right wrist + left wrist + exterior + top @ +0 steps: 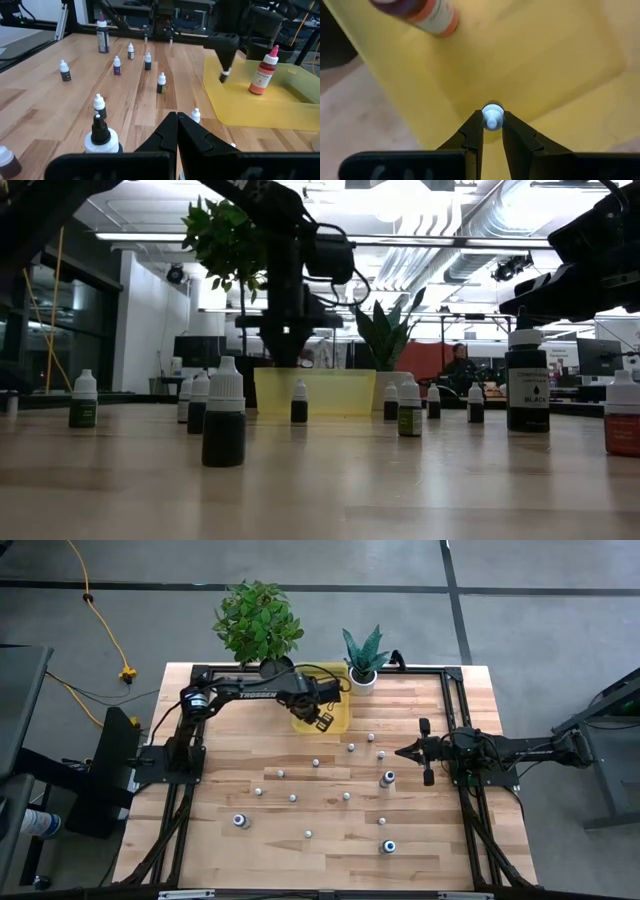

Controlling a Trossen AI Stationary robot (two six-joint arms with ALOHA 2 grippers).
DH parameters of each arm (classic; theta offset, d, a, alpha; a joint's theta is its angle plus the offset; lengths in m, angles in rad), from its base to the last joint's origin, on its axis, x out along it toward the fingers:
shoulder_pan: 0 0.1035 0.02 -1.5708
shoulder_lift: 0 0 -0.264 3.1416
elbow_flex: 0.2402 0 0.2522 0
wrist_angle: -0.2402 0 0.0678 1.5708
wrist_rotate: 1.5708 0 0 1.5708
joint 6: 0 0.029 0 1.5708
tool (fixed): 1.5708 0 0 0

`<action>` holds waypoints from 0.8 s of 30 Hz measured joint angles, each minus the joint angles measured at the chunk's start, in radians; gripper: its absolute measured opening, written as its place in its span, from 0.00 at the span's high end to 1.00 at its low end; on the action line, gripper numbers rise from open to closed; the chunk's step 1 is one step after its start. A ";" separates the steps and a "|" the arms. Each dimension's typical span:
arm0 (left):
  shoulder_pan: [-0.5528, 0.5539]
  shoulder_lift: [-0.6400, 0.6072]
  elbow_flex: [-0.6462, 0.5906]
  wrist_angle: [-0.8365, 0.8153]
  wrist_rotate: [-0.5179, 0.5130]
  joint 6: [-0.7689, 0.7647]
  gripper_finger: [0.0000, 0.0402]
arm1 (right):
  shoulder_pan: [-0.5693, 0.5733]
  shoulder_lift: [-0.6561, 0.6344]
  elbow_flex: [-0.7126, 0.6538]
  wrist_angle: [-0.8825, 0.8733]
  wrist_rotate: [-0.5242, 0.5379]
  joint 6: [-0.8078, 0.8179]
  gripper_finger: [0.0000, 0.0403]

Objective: Pick & Place food coloring
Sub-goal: Put the small red food coloring bottle into the yellow bin

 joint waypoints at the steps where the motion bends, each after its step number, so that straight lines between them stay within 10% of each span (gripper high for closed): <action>1: 0.000 0.002 -0.001 -0.015 0.001 -0.015 0.88 | 0.000 0.000 0.000 0.000 0.000 0.000 1.00; 24: -0.001 0.002 -0.002 -0.040 0.003 -0.209 0.88 | 0.000 0.000 0.000 0.000 0.000 0.000 1.00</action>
